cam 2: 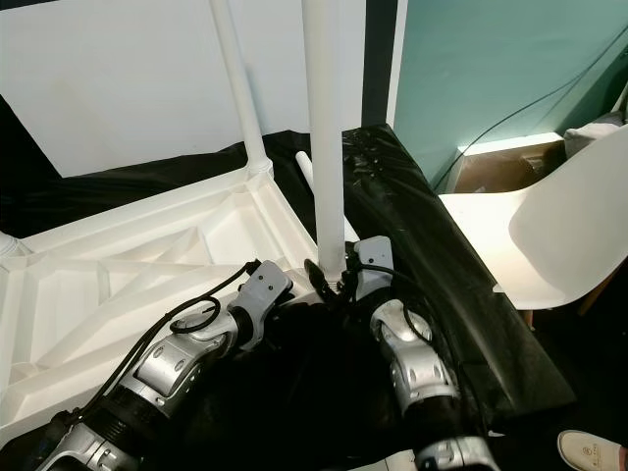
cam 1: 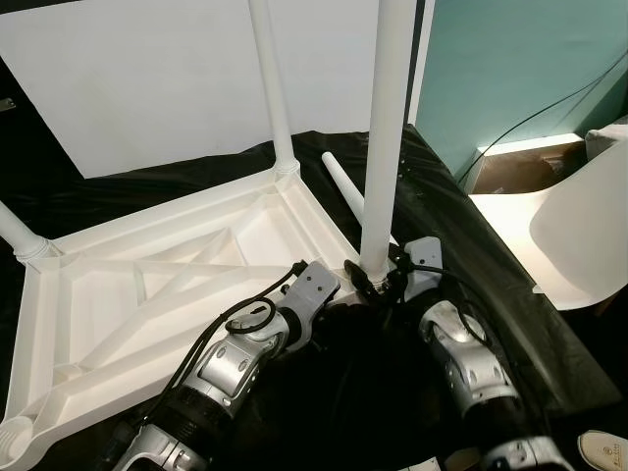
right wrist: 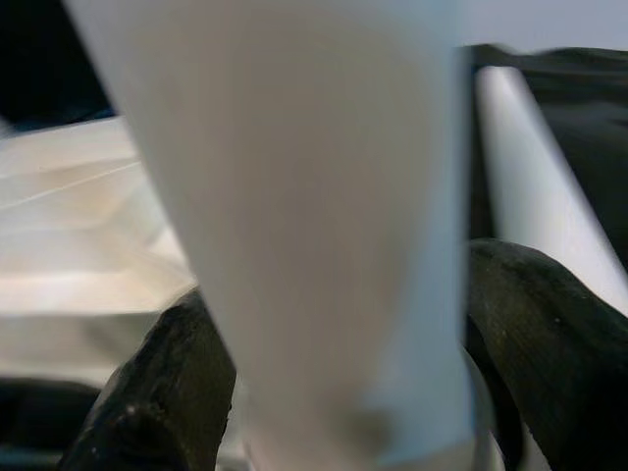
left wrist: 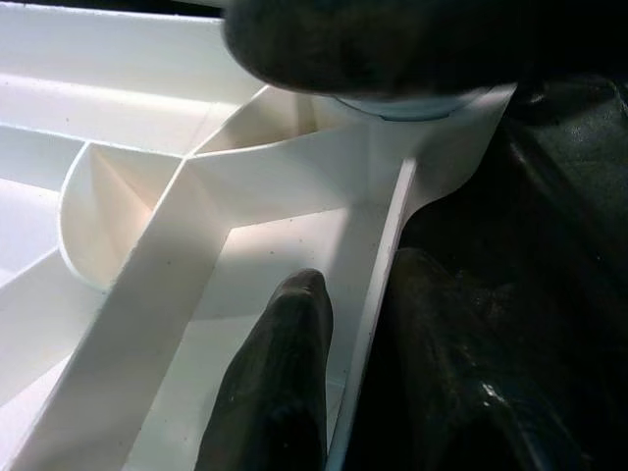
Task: Building children table
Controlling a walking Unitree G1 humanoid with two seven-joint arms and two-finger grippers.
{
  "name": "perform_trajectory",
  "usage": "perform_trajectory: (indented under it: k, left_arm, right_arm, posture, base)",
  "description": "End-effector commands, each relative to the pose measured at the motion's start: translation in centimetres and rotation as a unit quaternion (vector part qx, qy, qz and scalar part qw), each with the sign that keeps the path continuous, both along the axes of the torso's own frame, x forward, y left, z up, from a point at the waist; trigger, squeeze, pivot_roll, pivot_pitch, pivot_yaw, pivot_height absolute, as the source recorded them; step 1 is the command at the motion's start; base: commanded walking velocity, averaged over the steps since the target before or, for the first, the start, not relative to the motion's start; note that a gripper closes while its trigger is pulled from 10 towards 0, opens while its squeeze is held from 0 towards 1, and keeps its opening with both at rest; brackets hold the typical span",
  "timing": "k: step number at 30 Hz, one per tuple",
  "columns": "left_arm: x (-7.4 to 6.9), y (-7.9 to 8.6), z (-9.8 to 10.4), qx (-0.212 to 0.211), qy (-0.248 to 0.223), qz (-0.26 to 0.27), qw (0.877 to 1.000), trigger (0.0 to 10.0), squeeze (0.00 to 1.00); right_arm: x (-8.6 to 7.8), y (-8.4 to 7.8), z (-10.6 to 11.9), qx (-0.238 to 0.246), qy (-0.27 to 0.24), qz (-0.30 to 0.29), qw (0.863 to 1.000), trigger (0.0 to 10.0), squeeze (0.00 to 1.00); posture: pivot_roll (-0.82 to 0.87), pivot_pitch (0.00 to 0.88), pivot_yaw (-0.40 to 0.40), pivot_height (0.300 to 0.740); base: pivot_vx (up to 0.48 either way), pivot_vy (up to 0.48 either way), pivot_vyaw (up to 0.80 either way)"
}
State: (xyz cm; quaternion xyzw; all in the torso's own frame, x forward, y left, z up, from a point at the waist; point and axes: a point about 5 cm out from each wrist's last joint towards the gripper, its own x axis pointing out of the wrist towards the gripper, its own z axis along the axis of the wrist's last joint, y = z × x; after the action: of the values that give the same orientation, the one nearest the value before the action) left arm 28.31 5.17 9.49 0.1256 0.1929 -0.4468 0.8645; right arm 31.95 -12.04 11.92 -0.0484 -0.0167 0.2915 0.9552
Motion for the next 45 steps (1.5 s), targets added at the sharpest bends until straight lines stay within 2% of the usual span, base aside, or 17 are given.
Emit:
perform_trajectory:
  k: [1,9,10,11,12,25,26,27,31,33,34,36,38,39,40,41,45]
  left_arm:
    - [-2.0,-0.8,-2.8,0.002,0.087,-0.069,0.994,10.0,0.00]
    - [-1.8,-1.4,-2.9,-0.003,0.085,-0.072,0.994,10.0,0.00]
    - [-1.8,-1.4,-2.9,-0.003,0.086,-0.072,0.994,10.0,0.00]
    - [-1.8,-1.4,-2.9,-0.003,0.086,-0.072,0.994,10.0,0.00]
    - [-1.8,-1.4,-2.9,-0.004,0.086,-0.071,0.994,10.0,0.00]
    - [-1.8,-1.2,-3.1,-0.002,0.087,-0.072,0.994,10.0,0.00]
    - [-1.8,-1.3,-3.2,-0.001,0.088,-0.072,0.994,10.0,0.00]
    - [-1.7,-1.3,-3.2,-0.001,0.087,-0.070,0.994,10.0,0.00]
    - [-1.7,-1.3,-3.2,-0.003,0.086,-0.066,0.994,10.0,0.00]
    - [-1.8,-1.3,-3.3,-0.007,0.088,-0.062,0.994,10.0,0.00]
    - [-1.8,-1.3,-3.3,-0.007,0.088,-0.062,0.994,10.0,0.00]
    - [-1.8,-1.2,-3.3,-0.009,0.089,-0.061,0.994,10.0,0.00]
    - [-1.8,-1.2,-3.3,-0.008,0.089,-0.061,0.994,10.0,0.00]
    - [-1.9,-1.0,-3.4,-0.005,0.091,-0.063,0.994,10.0,0.00]
    - [-1.9,-1.0,-3.4,-0.005,0.091,-0.063,0.994,10.0,0.00]
    - [-1.9,-0.8,-3.6,-0.001,0.092,-0.064,0.994,10.0,0.00]
    - [-2.0,-0.8,-3.6,0.000,0.092,-0.065,0.994,10.0,0.00]
  right_arm:
    - [0.3,-0.2,0.0,-0.006,0.012,0.035,0.999,10.0,0.00]
    - [1.5,-2.6,1.7,-0.079,0.013,0.103,0.991,10.0,0.00]
    - [1.6,-2.8,1.9,-0.089,0.015,0.115,0.989,9.5,0.00]
    - [1.6,-2.8,1.9,-0.089,0.015,0.115,0.989,9.5,0.00]
    - [1.6,-2.9,2.0,-0.095,0.016,0.131,0.987,0.0,0.00]
    - [1.9,-3.2,1.8,-0.099,0.035,0.159,0.982,0.0,0.00]
    - [1.3,-3.2,0.0,-0.083,0.074,0.147,0.983,0.0,0.00]
    - [0.9,-3.0,-1.0,-0.071,0.088,0.130,0.985,0.0,0.00]
    - [0.1,-2.2,-2.0,-0.049,0.085,0.101,0.990,0.0,0.00]
    - [-0.9,-0.6,-0.6,0.000,-0.034,0.016,0.999,0.0,0.00]
    - [-0.9,-0.6,-0.6,0.000,-0.034,0.016,0.999,0.0,0.00]
    - [-1.7,0.2,0.5,0.032,-0.096,-0.026,0.995,0.0,0.00]
    - [-1.8,0.4,0.5,0.035,-0.101,-0.027,0.994,0.0,0.00]
    - [-1.6,0.6,0.4,0.046,-0.096,-0.063,0.992,0.0,0.00]
    - [-1.6,0.6,0.4,0.046,-0.096,-0.063,0.992,0.0,0.00]
    - [-1.5,0.8,0.2,0.059,-0.088,-0.107,0.989,0.0,0.00]
    - [-1.5,0.8,0.1,0.061,-0.087,-0.115,0.988,0.0,0.00]
  posture:
    - [0.01,0.000,0.024,0.740]
    - [-0.02,0.000,0.010,0.740]
    - [-0.03,0.000,0.015,0.740]
    - [-0.03,0.000,0.015,0.740]
    - [-0.03,0.000,0.023,0.740]
    - [-0.02,0.000,0.032,0.740]
    - [-0.02,0.000,0.019,0.740]
    - [-0.01,0.000,0.015,0.740]
    - [-0.01,0.000,0.012,0.740]
    - [-0.01,0.000,0.018,0.740]
    - [-0.01,0.000,0.018,0.740]
    - [-0.01,0.000,0.018,0.740]
    - [-0.01,0.000,0.018,0.740]
    - [-0.01,0.000,0.027,0.740]
    - [-0.01,0.000,0.027,0.740]
    - [-0.01,0.000,0.027,0.740]
    - [-0.01,0.000,0.027,0.740]
  base:
    - [0.000,0.000,0.00]
    - [0.000,0.000,0.00]
    - [0.000,0.000,0.00]
    - [0.000,0.000,0.00]
    - [0.000,0.000,0.00]
    - [0.000,0.000,0.00]
    - [0.000,0.000,0.00]
    - [0.000,0.000,0.00]
    - [0.000,0.000,0.00]
    - [0.000,0.000,0.00]
    - [0.000,0.000,0.00]
    - [0.000,0.000,0.00]
    - [0.000,0.000,0.00]
    - [0.000,0.000,0.00]
    - [0.000,0.000,0.00]
    - [0.000,0.000,0.00]
    - [0.000,0.000,0.00]
